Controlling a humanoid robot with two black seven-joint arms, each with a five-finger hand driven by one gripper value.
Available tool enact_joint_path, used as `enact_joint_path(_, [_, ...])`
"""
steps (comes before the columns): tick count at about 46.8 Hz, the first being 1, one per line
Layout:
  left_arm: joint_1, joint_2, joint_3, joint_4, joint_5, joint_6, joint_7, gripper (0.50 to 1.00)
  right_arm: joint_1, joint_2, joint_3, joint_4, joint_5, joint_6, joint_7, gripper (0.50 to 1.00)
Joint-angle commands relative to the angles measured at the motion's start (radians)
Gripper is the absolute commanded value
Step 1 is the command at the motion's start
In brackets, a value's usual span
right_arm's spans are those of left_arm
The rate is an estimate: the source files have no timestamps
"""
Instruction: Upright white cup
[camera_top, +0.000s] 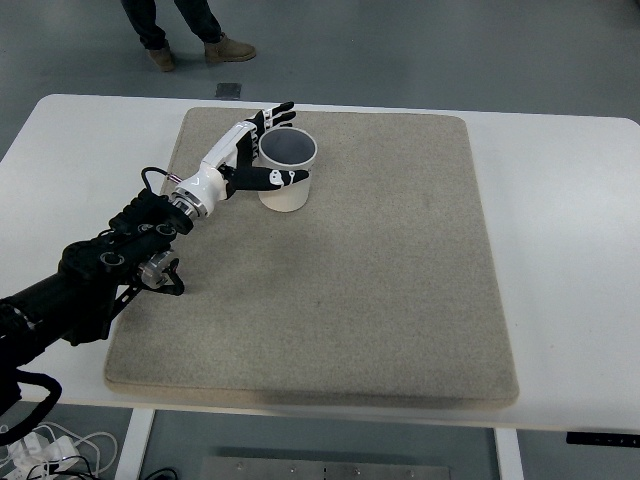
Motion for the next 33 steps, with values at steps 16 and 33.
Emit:
enact_joint_path(16, [-0.014,0.039,-0.076,-0.082,0.0,-0.024,0.0,0.999,0.0,0.0,0.0,0.0,0.0,0.0,0.0,0.952])
enact_joint_path(33, [-0.097,0.044,-0.165,-0.083,-0.066,-0.035,0.0,0.999,0.0,0.0,0.0,0.0,0.0,0.0,0.0,0.952])
